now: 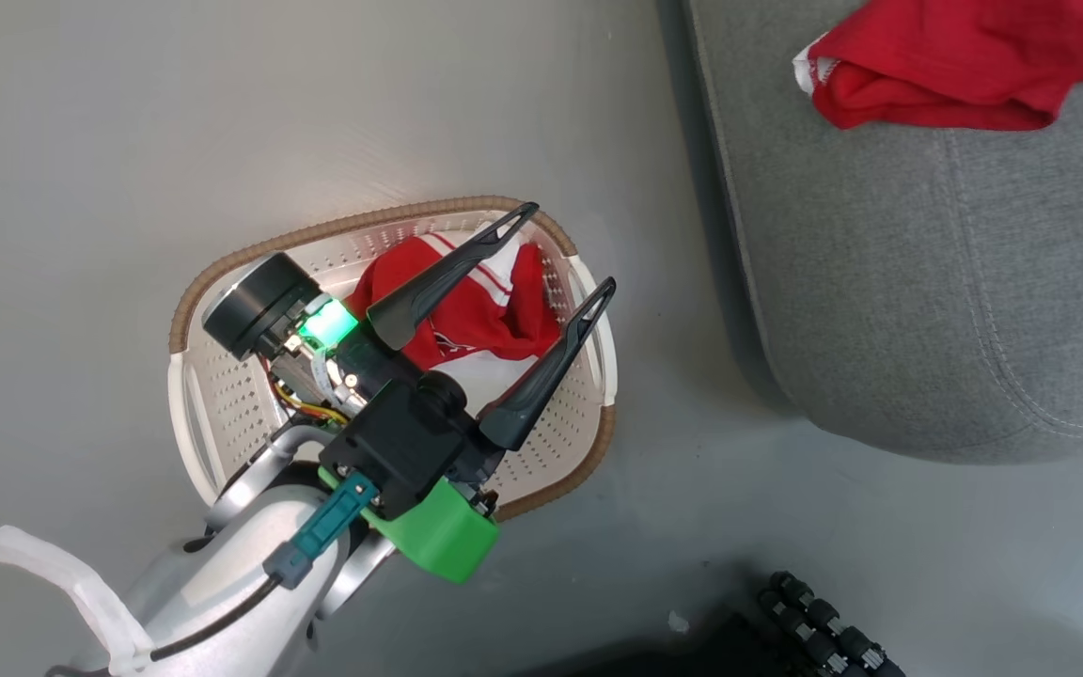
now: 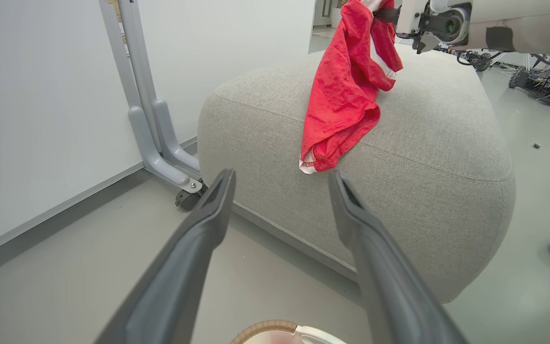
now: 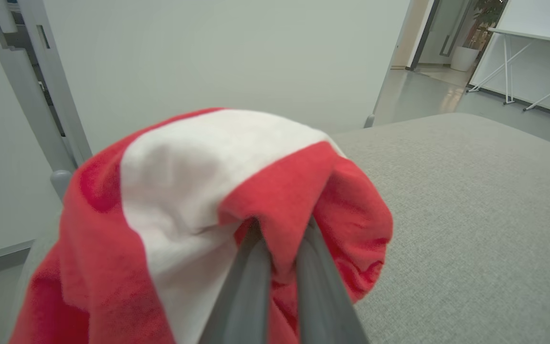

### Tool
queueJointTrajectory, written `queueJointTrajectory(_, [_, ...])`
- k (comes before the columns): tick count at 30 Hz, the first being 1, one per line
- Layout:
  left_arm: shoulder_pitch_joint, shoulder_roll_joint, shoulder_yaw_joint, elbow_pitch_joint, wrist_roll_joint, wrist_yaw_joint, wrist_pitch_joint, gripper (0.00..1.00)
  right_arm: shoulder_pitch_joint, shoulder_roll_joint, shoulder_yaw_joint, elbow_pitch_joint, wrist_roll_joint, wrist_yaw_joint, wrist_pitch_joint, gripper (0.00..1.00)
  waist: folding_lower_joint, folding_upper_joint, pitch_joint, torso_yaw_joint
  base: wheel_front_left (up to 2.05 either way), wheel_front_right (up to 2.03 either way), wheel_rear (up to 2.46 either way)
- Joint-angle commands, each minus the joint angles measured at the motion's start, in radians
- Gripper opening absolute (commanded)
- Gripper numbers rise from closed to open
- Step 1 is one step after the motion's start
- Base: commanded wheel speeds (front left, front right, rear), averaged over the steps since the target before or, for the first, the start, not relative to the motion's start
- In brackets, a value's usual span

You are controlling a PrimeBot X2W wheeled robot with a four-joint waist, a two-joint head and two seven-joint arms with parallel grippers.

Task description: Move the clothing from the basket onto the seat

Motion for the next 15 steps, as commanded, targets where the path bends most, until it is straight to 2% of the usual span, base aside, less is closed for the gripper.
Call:
queueJointTrajectory(1, [-0.019,0.004,-0.001,0.007,0.001,-0.003,-0.007,1.0,-0.016,0.016,-0.027,0.023,-0.026,0.0,-0.009,0.0,-0.0002,-0.0001,0.044,0.04,0.0,0.0,0.0])
queueJointTrajectory(3, [-0.023,0.004,-0.004,0.01,0.0,-0.003,-0.01,1.0,-0.022,0.026,-0.051,0.049,-0.058,0.0,-0.013,0.0,-0.0002,-0.0001,0.049,0.04,0.0,0.0,0.0])
queueJointTrajectory(4, [-0.024,0.004,-0.005,0.012,0.0,-0.002,-0.011,1.0,-0.024,0.033,-0.061,0.061,-0.074,0.0,-0.015,0.32,-0.0002,-0.0001,0.051,0.039,0.0,0.0,0.0])
queueJointTrajectory(5, [-0.024,0.005,-0.006,0.014,0.001,-0.001,-0.012,1.0,-0.023,0.042,-0.064,0.068,-0.085,0.0,-0.017,0.49,-0.0002,-0.0001,0.052,0.037,0.0,0.0,0.0])
queueJointTrajectory(6, [-0.024,0.006,-0.006,0.016,0.0,0.001,-0.011,1.0,-0.019,0.052,-0.069,0.075,-0.094,0.0,-0.019,1.0,-0.0002,-0.0001,0.052,0.035,0.0,0.0,0.0])
queueJointTrajectory(9, [-0.025,0.006,-0.009,0.024,-0.002,0.002,-0.013,1.0,0.001,0.077,-0.073,0.07,-0.111,0.0,-0.02,1.0,-0.0002,-0.0001,0.046,0.032,0.0,0.0,0.0])
queueJointTrajectory(15, [-0.017,-0.005,-0.013,0.051,-0.002,0.017,-0.035,1.0,0.113,0.157,-0.073,-0.059,-0.12,0.0,-0.02,1.0,-0.0002,-0.0001,0.001,0.031,0.0,0.0,0.0])
